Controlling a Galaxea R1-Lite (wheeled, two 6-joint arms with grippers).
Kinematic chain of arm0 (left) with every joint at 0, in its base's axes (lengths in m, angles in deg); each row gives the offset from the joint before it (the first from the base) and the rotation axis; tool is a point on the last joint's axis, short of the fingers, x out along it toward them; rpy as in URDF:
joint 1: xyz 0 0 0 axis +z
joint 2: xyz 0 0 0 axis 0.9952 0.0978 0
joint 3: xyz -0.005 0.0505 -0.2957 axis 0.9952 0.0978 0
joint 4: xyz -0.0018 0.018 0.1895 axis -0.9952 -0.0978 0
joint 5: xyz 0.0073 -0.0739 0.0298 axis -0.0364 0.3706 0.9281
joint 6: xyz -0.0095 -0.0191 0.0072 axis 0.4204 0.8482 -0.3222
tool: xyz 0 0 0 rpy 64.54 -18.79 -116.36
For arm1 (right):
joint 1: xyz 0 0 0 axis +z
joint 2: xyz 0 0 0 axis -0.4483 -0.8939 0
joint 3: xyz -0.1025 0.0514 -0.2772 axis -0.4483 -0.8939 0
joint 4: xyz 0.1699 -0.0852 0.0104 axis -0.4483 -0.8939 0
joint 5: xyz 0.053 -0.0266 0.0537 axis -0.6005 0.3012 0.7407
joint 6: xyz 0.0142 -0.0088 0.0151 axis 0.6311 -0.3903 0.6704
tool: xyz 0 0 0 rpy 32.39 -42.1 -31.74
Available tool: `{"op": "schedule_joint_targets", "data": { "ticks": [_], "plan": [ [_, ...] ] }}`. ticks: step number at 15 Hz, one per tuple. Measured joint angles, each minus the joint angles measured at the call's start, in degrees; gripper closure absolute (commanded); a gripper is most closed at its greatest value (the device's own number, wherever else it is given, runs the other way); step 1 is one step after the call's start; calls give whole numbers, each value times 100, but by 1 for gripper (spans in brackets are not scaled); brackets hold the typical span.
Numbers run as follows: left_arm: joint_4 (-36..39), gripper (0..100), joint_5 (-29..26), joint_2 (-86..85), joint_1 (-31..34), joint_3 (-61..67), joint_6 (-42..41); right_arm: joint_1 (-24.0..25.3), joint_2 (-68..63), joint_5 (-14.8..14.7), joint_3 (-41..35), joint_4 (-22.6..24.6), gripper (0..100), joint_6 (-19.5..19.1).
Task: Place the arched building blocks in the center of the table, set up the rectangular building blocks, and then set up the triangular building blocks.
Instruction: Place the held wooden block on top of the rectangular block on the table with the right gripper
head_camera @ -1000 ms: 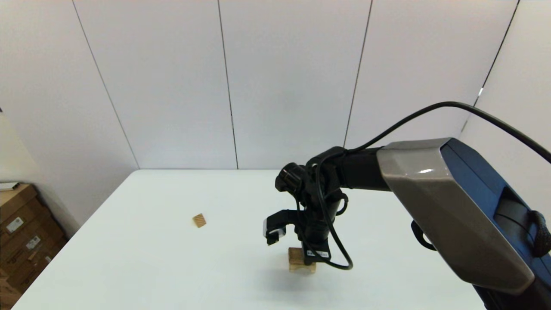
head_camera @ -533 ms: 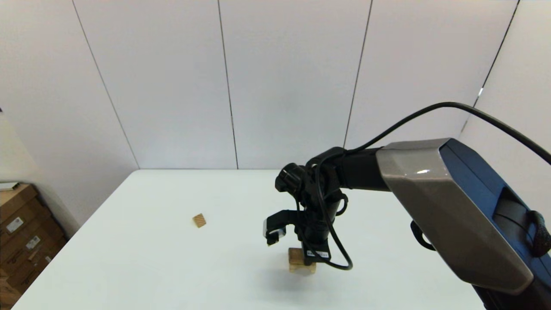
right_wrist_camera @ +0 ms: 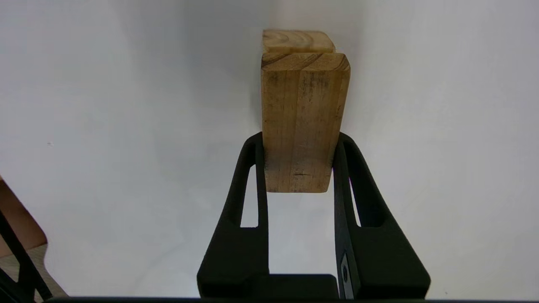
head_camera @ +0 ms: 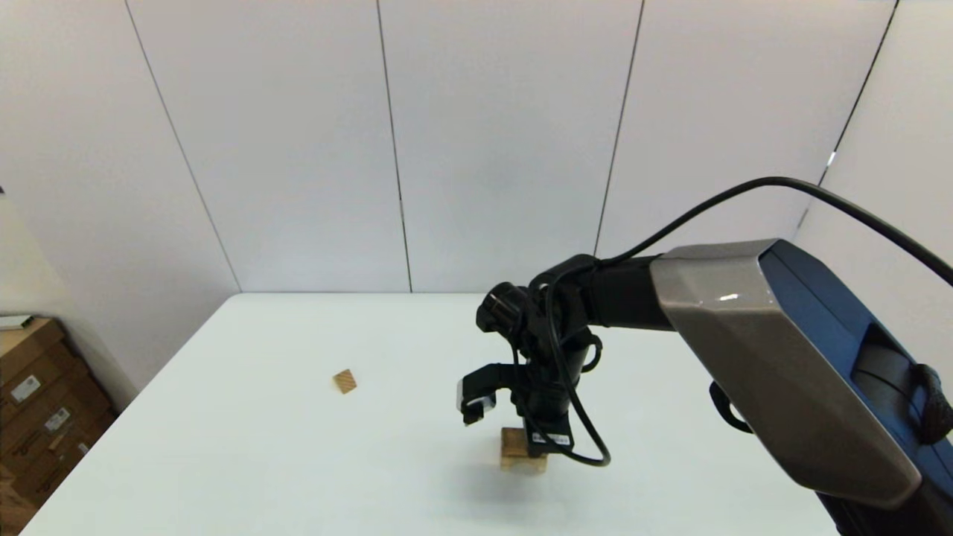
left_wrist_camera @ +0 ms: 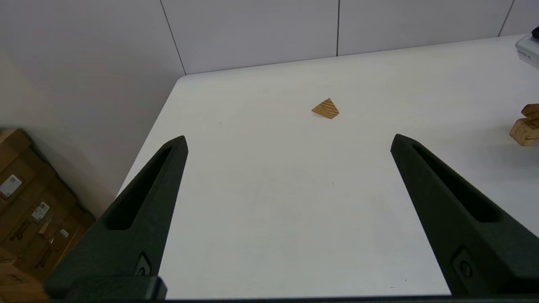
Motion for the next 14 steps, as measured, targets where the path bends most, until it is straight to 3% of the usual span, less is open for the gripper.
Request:
{"op": "schedule_joint_targets", "data": {
  "ticks": [14],
  "plan": [
    [2,0,0,0,2,0,0,33,-2,17,0,2,100,0]
  ]
}}
